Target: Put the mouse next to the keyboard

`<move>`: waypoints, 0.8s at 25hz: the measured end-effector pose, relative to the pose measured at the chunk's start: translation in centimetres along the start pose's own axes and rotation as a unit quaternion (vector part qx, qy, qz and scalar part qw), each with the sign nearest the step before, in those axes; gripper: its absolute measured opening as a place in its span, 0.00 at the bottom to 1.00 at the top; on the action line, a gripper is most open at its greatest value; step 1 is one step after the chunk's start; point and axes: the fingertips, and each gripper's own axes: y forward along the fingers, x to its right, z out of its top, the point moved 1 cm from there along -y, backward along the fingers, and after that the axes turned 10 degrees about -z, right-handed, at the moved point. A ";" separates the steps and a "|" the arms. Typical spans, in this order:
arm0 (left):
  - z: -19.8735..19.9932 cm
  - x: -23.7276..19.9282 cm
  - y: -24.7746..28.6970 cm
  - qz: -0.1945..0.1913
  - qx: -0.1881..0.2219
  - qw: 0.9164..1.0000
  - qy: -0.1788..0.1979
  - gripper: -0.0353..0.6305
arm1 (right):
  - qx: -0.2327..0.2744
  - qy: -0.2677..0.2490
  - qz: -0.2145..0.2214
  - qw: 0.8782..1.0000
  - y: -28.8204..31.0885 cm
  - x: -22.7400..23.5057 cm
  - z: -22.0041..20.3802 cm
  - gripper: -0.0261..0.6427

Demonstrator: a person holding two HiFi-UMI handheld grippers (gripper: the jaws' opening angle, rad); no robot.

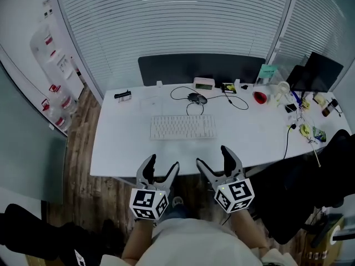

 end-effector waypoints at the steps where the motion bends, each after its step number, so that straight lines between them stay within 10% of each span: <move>1: 0.3 -0.9 0.8 -0.002 -0.001 1.000 0.000 0.55 | -0.001 -0.001 -0.002 1.000 1.2 0.3 0.1 0.61; 20: 1.4 -13.9 10.8 -0.026 -0.020 0.999 -0.012 0.55 | -0.018 -0.015 -0.032 0.999 17.9 3.8 -0.1 0.61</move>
